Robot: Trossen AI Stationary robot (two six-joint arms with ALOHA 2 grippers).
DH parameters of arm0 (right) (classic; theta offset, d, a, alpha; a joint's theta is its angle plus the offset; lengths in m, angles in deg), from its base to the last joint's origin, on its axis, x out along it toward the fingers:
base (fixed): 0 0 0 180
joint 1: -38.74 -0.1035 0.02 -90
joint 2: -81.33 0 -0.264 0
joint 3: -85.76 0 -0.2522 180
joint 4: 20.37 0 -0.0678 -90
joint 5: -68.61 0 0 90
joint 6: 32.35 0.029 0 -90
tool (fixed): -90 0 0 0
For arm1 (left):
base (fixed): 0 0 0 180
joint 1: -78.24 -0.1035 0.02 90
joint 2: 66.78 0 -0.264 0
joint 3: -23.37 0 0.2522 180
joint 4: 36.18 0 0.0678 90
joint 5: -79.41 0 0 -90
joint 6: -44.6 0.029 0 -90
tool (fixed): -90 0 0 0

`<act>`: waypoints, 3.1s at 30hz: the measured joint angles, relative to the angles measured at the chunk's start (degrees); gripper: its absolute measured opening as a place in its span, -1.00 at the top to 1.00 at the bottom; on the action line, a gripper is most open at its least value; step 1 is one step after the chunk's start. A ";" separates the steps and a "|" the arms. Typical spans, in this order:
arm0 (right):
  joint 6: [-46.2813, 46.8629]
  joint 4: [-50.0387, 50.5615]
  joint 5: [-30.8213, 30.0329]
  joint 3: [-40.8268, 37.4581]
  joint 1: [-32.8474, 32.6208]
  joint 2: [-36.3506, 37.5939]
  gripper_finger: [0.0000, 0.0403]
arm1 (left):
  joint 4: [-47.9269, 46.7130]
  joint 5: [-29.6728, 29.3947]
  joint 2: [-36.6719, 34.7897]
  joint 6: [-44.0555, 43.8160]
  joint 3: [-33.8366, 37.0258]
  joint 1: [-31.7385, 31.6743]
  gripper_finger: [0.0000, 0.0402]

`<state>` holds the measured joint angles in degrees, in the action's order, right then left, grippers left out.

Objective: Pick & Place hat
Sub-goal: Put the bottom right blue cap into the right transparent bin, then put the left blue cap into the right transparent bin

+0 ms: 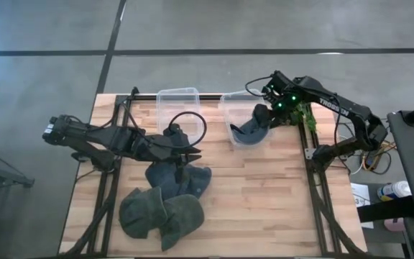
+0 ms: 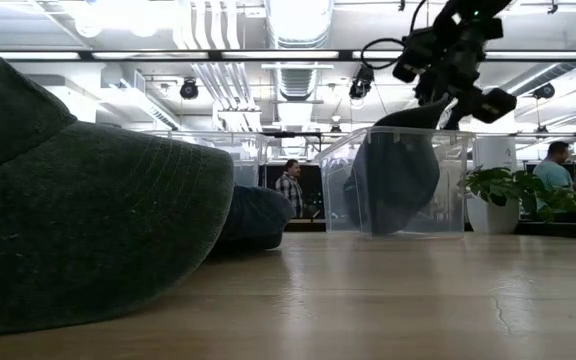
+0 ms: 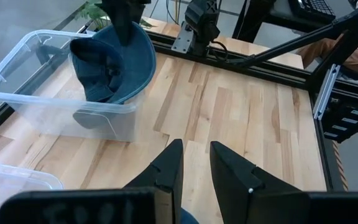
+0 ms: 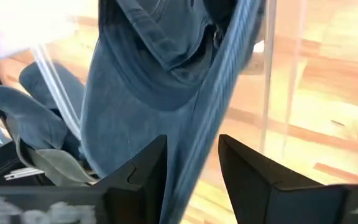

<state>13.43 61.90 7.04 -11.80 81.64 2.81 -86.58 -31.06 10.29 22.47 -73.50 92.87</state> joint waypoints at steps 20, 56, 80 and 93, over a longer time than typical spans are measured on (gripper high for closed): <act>-3.20 15.04 -4.15 5.19 -0.72 0.62 0.49 | -0.01 0.00 -0.03 -0.26 0.00 0.00 0.64; 19.82 -14.05 -24.71 5.35 -71.25 0.95 0.10 | -21.83 21.29 -26.60 -18.98 29.87 -6.51 0.54; 31.88 -18.16 -24.41 5.35 -79.70 -5.12 -0.43 | -9.22 35.91 -24.65 -2.56 46.44 -20.44 0.25; 32.68 -18.20 -25.73 5.35 -79.68 -5.12 -0.38 | 7.25 51.24 -24.43 -7.60 51.09 -20.22 0.42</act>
<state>46.11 43.69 -18.69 -6.46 1.96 -2.31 -79.33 20.18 -14.14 14.86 -22.42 72.65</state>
